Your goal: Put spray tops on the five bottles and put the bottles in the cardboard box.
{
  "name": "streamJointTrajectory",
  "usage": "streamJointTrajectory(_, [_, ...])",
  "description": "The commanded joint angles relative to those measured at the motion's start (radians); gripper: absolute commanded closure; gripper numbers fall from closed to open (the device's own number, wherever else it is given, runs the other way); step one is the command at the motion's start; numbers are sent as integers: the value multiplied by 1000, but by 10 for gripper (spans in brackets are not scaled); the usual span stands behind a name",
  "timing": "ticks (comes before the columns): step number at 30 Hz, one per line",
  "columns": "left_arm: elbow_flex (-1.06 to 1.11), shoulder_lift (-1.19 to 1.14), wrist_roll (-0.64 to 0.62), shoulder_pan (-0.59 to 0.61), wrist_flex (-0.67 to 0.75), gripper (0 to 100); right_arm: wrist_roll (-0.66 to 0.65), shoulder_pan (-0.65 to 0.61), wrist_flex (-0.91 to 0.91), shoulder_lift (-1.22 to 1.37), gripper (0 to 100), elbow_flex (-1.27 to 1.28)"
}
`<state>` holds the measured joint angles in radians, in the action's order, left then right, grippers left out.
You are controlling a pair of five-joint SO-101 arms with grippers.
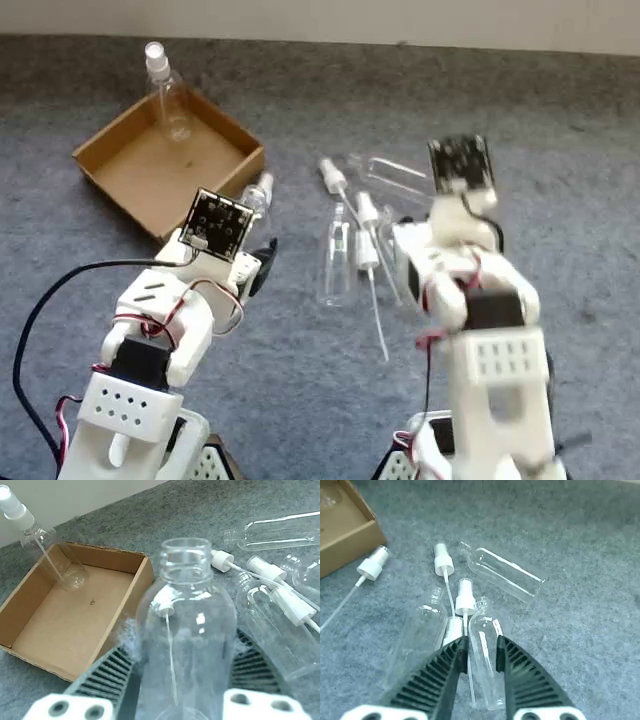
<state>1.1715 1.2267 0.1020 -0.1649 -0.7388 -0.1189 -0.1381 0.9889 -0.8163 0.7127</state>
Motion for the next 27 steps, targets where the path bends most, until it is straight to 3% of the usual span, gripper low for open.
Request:
streamJointTrajectory(1, [44, 18, -9, 8, 32, 854, -15, 7, 2, 229, 908, -168])
streamJointTrajectory(17, [114, 19, -9, 10, 78, 849, -15, -84, 351, 1073, 904, -1079])
streamJointTrajectory(27, [125, 19, -9, 10, 80, 849, -11, -127, 455, 1468, 903, -1449])
